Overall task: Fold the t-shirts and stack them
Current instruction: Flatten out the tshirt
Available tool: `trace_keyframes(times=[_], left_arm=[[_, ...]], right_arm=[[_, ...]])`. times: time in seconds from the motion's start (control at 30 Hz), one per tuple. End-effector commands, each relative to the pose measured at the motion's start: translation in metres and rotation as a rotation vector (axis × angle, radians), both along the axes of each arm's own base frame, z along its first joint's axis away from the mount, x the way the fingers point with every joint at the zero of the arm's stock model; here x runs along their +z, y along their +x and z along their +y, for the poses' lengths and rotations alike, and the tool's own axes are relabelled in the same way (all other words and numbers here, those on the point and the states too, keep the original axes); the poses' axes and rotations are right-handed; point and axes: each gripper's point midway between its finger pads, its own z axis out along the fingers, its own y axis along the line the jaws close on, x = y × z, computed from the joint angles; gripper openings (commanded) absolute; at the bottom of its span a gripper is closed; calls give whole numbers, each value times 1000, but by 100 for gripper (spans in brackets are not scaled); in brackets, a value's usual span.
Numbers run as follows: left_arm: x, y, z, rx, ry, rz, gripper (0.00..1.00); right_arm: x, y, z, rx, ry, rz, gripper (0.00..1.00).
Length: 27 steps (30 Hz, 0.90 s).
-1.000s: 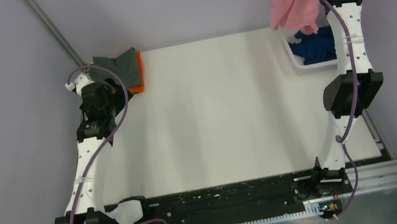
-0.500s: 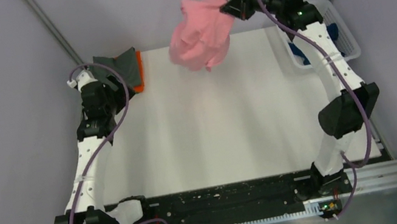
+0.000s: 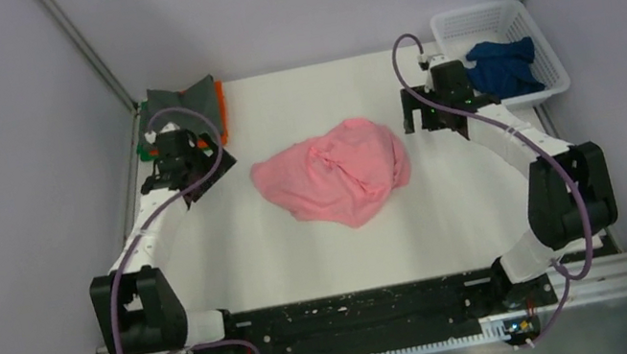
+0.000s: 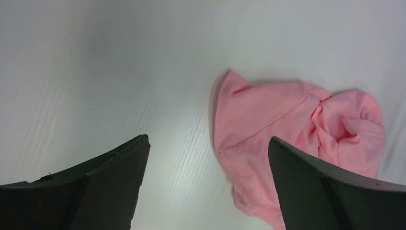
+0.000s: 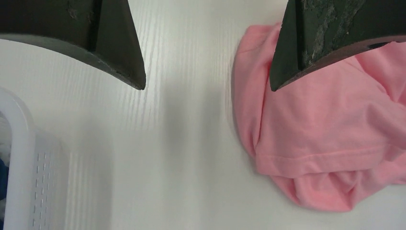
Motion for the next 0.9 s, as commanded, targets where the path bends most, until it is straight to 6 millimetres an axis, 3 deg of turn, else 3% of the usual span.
trace_keyframes(times=[0.0,0.17,0.33,0.6,0.73,0.87], left_arm=[[-34,-6,-38,-113,-108,115,99],[-70,0,-80,-200,-61,225,96],[-94,5,-91,-194,62,318,94],[-122,17,-104,-193,23,360,87],[-131,24,-113,-194,-4,363,81],[-135,28,-132,-219,-35,370,77]], right_arm=[[26,-3,21,-3,120,-78,99],[-17,-39,17,-62,133,94,88],[-54,-74,18,-68,159,199,76],[-72,-52,62,26,267,206,69],[-72,-37,63,15,257,199,67],[-59,-28,53,6,183,191,67]])
